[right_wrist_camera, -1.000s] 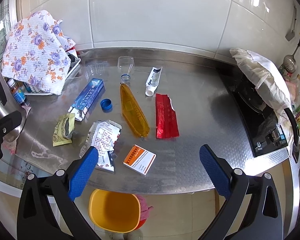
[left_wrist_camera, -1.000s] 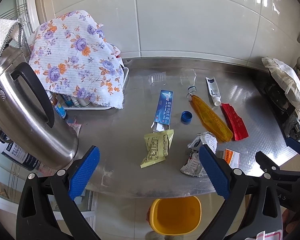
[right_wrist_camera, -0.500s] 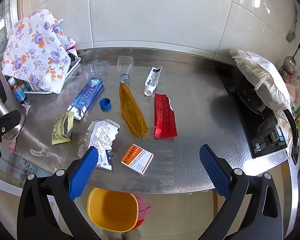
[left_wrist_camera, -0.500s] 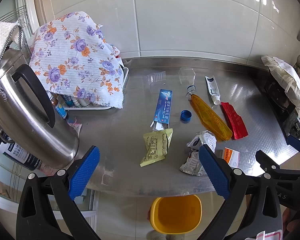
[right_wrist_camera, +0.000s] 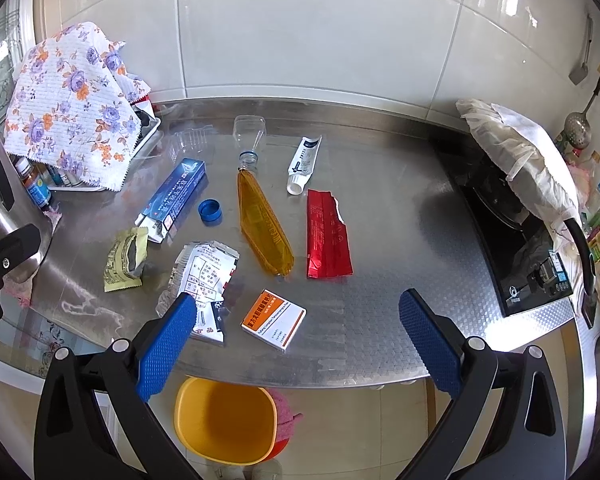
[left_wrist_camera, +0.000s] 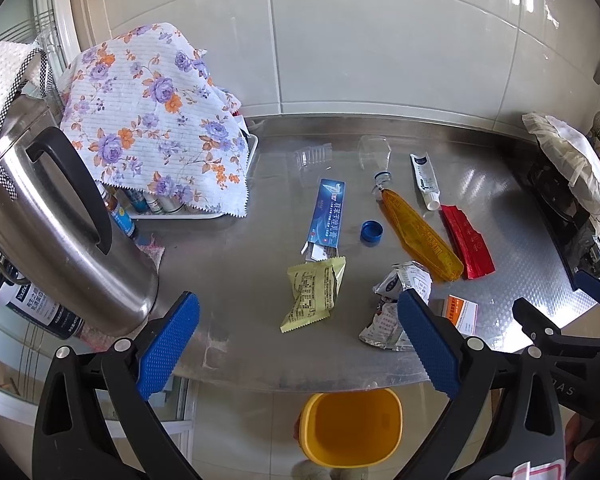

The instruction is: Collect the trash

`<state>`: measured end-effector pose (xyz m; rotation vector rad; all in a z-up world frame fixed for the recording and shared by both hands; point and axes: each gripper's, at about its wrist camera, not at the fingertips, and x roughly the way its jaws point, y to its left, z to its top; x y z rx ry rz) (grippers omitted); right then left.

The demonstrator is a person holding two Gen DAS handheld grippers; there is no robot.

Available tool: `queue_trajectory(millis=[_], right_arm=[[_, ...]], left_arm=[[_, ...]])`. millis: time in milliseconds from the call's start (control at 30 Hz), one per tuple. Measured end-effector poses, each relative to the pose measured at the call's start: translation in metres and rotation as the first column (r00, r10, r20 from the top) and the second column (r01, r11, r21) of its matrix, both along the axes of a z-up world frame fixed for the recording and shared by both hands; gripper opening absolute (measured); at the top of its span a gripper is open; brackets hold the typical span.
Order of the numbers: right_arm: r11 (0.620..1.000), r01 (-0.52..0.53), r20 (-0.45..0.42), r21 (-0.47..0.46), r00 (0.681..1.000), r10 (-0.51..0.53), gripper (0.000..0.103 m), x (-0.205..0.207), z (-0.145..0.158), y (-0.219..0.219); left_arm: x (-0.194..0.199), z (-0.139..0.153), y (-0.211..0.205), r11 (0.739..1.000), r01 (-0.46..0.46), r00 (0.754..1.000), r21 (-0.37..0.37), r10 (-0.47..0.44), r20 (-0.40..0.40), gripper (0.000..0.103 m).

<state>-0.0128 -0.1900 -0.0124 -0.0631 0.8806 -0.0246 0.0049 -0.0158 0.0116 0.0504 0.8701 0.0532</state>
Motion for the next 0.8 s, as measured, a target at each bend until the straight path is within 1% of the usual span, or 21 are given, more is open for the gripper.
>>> queue_trajectory(millis=[800], right_arm=[[1.000, 0.011, -0.008, -0.002, 1.000, -0.011, 0.101, 0.0038, -0.0034, 0.0011]], left_arm=[[0.0064, -0.0073, 0.0029, 1.000, 0.004, 1.000, -0.010, -0.004, -0.019, 0.098]])
